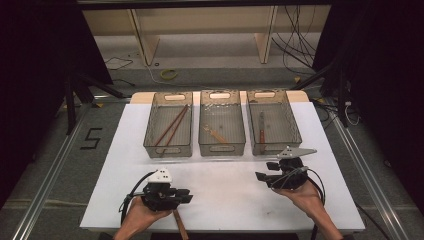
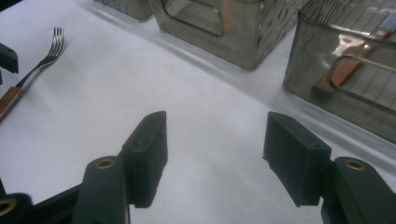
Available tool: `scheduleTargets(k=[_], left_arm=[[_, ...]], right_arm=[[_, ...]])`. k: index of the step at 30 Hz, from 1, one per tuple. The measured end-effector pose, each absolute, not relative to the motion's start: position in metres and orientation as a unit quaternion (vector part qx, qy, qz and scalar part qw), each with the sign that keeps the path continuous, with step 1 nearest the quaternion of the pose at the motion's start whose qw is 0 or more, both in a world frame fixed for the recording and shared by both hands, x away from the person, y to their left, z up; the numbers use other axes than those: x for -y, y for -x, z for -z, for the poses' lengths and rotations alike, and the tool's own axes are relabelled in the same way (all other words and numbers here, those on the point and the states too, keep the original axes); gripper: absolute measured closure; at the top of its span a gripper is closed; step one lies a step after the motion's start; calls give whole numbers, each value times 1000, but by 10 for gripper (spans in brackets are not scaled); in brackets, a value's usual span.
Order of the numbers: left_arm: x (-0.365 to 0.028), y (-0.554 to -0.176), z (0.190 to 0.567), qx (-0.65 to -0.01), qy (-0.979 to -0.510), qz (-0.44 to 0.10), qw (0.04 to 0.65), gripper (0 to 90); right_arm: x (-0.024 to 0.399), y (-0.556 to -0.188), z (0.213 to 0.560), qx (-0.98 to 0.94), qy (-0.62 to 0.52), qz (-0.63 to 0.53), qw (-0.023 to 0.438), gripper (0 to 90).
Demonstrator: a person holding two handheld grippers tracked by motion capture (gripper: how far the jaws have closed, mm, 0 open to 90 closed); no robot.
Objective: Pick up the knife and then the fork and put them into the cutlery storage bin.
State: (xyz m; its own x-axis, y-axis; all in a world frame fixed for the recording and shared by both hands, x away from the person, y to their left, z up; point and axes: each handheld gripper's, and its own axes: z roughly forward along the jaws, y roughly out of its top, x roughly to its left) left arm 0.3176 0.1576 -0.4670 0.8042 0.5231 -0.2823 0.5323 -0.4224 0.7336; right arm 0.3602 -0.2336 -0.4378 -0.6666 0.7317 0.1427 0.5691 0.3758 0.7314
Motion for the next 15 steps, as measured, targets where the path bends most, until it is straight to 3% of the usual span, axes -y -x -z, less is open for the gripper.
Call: scheduleTargets(k=[8,15], left_arm=[[-154,-313,475,-300,-862,23,409,874],[-152,-312,481,-297,-877,36,376,887]], right_arm=[[233,-359,441,-826,-395,-390,97,404],[234,-359,442,-826,-397,-389,95,404]])
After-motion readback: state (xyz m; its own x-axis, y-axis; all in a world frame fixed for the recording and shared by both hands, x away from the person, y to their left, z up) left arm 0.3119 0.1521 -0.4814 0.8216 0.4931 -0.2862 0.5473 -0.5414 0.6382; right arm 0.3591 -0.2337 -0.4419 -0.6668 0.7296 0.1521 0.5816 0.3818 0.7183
